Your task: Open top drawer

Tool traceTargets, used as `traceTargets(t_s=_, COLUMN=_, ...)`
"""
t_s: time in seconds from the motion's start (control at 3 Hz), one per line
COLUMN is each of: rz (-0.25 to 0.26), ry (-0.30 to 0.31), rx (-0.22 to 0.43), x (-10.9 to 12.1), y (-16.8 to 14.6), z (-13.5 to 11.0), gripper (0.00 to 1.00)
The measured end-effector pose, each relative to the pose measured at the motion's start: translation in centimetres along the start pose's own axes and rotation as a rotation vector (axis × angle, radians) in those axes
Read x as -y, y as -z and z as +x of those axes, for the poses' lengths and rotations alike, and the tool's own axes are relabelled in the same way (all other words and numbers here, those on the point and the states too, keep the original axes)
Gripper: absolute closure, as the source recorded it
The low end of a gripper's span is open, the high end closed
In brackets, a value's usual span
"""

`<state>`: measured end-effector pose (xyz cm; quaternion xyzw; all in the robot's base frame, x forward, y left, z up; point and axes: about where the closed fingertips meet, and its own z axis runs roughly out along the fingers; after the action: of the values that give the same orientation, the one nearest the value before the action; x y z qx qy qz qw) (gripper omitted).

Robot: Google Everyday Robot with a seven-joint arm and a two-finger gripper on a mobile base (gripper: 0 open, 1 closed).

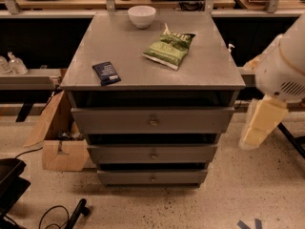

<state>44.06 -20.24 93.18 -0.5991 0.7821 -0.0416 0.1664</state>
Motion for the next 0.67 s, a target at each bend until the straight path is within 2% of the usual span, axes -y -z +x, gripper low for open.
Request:
traceTargets(t_s=0.33, rz=0.002, ry=0.020, rx=-0.020, x=-1.2, y=-7.3, z=1.0, gripper=0.00)
traceTargets(t_s=0.67, rz=0.047, ry=0.072, rx=-0.008, x=0.1, y=-13.3, z=0.7, gripper=0.00)
